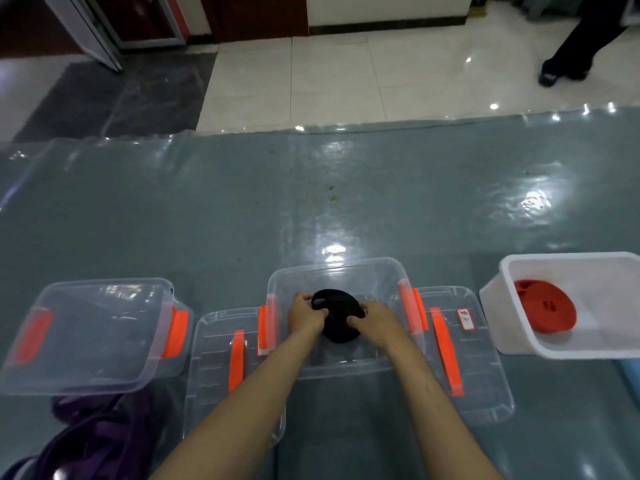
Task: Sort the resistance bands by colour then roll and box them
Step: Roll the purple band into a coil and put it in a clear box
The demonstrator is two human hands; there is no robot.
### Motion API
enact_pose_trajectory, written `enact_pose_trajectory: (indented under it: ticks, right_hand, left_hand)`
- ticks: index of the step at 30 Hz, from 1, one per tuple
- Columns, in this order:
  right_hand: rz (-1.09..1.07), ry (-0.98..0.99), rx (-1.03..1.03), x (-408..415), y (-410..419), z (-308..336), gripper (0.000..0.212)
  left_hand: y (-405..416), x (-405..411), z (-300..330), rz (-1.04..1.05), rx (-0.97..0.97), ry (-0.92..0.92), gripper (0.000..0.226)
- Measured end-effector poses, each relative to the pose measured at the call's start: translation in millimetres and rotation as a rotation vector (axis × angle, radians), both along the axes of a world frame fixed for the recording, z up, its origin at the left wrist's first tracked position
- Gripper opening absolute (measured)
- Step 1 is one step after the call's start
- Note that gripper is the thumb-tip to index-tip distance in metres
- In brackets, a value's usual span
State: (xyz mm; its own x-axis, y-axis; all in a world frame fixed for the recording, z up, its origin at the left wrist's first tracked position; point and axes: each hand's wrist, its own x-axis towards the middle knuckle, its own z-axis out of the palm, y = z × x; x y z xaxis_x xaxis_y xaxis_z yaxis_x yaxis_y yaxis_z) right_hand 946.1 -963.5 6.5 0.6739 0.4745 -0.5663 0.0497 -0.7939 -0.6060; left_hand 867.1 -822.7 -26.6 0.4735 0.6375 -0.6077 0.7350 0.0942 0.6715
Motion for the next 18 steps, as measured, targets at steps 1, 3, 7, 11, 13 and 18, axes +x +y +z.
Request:
enact_pose_trajectory:
  ticks: [1, 3, 7, 11, 13, 18]
  right_hand:
    - [0.024, -0.066, 0.023, -3.9, -1.5, 6.0, 0.027]
    - [0.074, -0.211, 0.069, -15.1, -6.8, 20.4, 0.03]
    - [0.182, -0.469, 0.158, -47.6, -25.5, 50.2, 0.029]
    - [0.265, -0.686, 0.231, -90.0, -39.1, 75.8, 0.018]
    - [0.32, -0.749, 0.26, -113.1, -39.6, 82.7, 0.018]
    - [0.437, -0.737, 0.291, -176.6, -16.6, 81.5, 0.014]
  left_hand:
    - [-0.4, -3.3, 7.7, -0.105, 0.04, 0.024, 0.046]
    - [-3.3, -13.9, 28.9, -0.325, 0.153, 0.044, 0.048]
    - [-14.9, -57.1, 84.8, -0.67, 0.512, -0.006, 0.032]
    - [-22.8, -132.7, 127.0, -0.743, 0.949, -0.057, 0.026]
    - [-21.6, -173.1, 135.2, -0.717, 1.041, -0.056, 0.019]
    - [0.8, -271.6, 129.9, -0.614, 1.0, 0.074, 0.012]
